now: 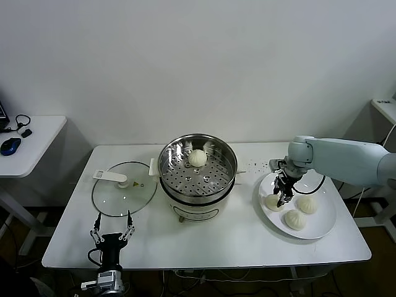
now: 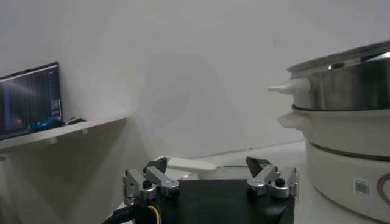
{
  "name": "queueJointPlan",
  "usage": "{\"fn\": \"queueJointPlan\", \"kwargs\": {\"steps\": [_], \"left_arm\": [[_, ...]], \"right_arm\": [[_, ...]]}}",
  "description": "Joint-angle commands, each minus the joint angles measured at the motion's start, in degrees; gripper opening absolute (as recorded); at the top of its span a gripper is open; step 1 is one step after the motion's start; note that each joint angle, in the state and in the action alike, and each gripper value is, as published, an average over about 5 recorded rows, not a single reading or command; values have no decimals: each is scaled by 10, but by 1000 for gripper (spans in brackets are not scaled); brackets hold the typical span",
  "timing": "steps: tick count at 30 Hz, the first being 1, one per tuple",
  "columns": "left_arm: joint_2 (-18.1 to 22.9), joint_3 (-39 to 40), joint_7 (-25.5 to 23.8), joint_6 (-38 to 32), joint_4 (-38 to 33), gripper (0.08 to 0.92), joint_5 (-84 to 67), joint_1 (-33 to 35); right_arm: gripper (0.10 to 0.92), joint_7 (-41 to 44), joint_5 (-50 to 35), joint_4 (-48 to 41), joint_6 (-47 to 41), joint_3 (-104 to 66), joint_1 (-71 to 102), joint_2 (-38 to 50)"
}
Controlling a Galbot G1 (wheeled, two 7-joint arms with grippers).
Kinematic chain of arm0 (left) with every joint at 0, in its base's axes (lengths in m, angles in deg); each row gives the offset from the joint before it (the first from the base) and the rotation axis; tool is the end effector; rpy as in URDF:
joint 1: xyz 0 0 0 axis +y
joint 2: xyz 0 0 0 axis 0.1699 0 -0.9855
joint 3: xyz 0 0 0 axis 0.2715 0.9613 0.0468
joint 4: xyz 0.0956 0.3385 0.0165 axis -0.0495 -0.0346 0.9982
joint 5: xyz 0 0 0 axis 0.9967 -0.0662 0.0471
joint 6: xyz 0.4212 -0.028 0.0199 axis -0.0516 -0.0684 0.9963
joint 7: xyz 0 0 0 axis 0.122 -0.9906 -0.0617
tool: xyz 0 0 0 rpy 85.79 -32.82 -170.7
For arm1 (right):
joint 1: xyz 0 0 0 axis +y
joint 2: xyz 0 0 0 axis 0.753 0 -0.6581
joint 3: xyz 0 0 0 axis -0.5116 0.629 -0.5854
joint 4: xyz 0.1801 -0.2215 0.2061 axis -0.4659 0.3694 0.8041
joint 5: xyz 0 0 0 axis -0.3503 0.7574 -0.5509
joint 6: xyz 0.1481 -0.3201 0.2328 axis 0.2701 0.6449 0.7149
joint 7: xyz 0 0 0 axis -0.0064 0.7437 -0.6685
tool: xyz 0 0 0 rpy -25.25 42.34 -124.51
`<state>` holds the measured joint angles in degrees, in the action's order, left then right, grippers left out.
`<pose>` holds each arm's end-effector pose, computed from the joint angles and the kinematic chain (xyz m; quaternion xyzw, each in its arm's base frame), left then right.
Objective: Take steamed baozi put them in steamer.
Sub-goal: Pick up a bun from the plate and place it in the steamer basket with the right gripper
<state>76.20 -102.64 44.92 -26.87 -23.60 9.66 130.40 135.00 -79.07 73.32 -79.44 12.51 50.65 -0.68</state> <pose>0.2178 0.0289 -0.4414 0.0942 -0.9898 -0.1045 0.0228 0.6013 -0.1238 -0.2617 0.5249 -0.4925 0.4887 0.4931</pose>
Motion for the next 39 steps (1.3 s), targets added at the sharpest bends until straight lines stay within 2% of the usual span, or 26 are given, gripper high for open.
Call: {"fn": "queueJointPlan", "kwargs": {"steps": [1, 12, 21, 29, 39], "left_arm": [[28, 1, 0, 0, 0, 823, 0, 0], [28, 5, -1, 2, -7, 823, 3, 1], [28, 7, -3, 5, -11, 823, 5, 4], [28, 17, -4, 10, -13, 823, 14, 4], [28, 18, -5, 13, -19, 823, 13, 7]], "right_arm": [[483, 8, -7, 12, 1, 13, -31, 1], [482, 54, -59, 65, 21, 99, -206, -3], [484, 85, -145, 96, 25, 151, -339, -32], [484, 114, -209, 92, 25, 144, -406, -94], [484, 107, -253, 75, 4, 92, -387, -200]]}}
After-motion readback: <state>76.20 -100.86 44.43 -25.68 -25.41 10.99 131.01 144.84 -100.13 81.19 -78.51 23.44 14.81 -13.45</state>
